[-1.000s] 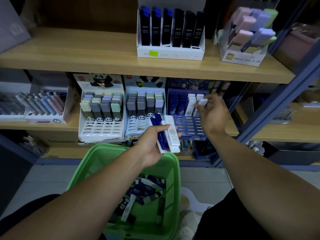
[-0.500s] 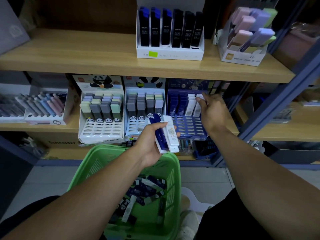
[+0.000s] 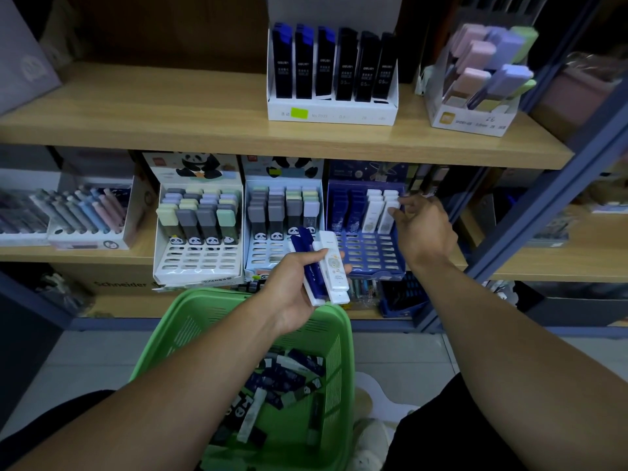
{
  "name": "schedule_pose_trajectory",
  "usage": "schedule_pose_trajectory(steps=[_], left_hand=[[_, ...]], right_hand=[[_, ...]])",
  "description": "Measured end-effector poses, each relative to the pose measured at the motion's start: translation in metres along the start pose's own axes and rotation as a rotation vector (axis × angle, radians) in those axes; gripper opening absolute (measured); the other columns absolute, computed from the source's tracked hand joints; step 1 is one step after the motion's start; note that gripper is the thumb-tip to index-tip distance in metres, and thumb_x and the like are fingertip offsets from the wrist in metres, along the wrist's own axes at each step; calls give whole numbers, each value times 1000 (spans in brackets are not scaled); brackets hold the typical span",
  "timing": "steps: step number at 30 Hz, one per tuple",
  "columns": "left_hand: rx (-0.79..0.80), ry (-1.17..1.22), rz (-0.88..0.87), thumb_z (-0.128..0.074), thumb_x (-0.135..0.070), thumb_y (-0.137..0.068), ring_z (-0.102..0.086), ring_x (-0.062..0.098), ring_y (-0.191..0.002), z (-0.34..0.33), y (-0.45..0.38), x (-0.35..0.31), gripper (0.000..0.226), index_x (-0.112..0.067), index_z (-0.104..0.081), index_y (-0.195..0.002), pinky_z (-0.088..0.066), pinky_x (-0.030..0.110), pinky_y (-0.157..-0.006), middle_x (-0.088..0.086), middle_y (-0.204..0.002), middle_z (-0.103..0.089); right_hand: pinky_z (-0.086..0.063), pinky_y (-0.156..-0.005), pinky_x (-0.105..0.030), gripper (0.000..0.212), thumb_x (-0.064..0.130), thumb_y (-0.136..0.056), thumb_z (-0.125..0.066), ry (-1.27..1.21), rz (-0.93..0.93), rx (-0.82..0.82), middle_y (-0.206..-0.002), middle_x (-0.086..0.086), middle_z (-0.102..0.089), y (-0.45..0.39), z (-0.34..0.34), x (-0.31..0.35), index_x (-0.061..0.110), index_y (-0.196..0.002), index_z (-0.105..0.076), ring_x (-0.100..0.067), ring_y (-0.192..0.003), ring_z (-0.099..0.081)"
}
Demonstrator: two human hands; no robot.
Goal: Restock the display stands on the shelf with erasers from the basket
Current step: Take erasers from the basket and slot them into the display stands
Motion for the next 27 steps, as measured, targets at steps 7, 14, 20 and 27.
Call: schedule_pose_trajectory(steps=[7,14,20,27], left_hand=[[13,-16,-13,-54,-19,-100,-73,21,-90,0,1,-2,28,-8,-64,-124,-59,32,-68,13,-118,-72],[-5,-66,-27,-59,-21,-99,-74,19,-92,15,0,-6,29,-11,-64,-126,-57,33,-70,11,-109,-75],[-72,-114,-56,-69,-23,-91,-72,24,-89,32,2,-7,32,-10,-68,-120,-57,35,-70,11,-106,-76],[-115,-33,-49,-58,-16,-99,-74,24,-89,38,3,-10,22,-4,-68,-114,-60,34,-75,17,-108,-75]], right_hand=[[-43,-77,-32,30,37,-99,-59,44,14,-14,-129,1,-58,7,6,7,29,-128,-61,-23,-110,-60],[-55,-64,-26,22,40,-92,-69,-499,67,597,-89,8,-73,56,-26,76,23,-106,-73,-2,-71,-67],[-61,-65,-32,33,20,-86,-79,-606,-145,862,-95,-13,-76,80,-44,78,14,-116,-67,-14,-65,-67],[-60,-61,-29,20,2,-90,-70,-880,-291,444,-94,-12,-73,51,-23,59,9,-105,-60,-22,-79,-74]])
Point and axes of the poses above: each hand's wrist, its own y-axis away from the middle knuckle, its own z-axis out of the back of the hand, x = y × z, the point moved 7 cm from there along -y, towards the middle knuckle
